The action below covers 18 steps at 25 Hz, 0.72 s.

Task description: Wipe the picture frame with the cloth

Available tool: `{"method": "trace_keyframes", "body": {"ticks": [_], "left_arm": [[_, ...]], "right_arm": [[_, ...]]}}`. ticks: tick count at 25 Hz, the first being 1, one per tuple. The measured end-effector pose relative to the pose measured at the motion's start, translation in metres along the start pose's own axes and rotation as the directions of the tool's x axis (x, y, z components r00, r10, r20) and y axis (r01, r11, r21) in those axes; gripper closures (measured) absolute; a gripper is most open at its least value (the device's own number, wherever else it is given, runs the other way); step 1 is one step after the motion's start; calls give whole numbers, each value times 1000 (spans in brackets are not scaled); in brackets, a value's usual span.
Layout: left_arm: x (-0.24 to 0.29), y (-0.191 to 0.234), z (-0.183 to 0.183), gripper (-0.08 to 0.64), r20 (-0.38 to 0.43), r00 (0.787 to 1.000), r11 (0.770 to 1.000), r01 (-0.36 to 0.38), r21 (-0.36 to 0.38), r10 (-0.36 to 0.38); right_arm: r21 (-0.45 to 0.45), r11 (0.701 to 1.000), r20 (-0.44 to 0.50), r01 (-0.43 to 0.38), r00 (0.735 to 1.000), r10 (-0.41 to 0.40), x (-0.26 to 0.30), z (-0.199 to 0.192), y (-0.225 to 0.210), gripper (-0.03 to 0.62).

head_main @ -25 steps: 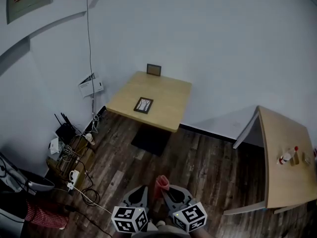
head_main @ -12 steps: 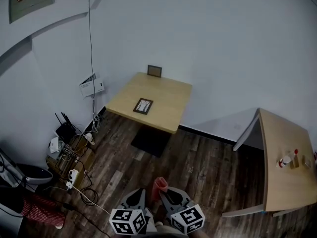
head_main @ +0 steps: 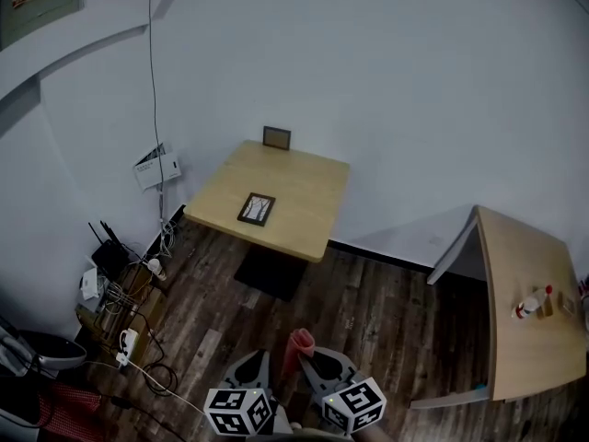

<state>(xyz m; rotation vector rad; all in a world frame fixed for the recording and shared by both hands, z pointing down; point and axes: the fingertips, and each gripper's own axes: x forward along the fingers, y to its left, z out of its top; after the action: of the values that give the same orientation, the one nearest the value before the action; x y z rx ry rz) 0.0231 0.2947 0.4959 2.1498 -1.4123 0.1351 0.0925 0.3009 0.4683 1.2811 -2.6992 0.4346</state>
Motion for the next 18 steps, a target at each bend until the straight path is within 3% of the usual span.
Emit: {"method": "trace_keyframes", "body": {"ticks": [5, 18], "left_arm": [[29, 19, 23, 555, -8, 1000, 1000, 10, 22, -10], [107, 104, 112, 555, -12, 1000, 999, 25, 21, -25]], "right_arm": [[31, 999, 26, -9, 1000, 8, 36, 17, -17, 572], [5, 1000, 47, 13, 999, -13, 163, 77, -51, 572]]}}
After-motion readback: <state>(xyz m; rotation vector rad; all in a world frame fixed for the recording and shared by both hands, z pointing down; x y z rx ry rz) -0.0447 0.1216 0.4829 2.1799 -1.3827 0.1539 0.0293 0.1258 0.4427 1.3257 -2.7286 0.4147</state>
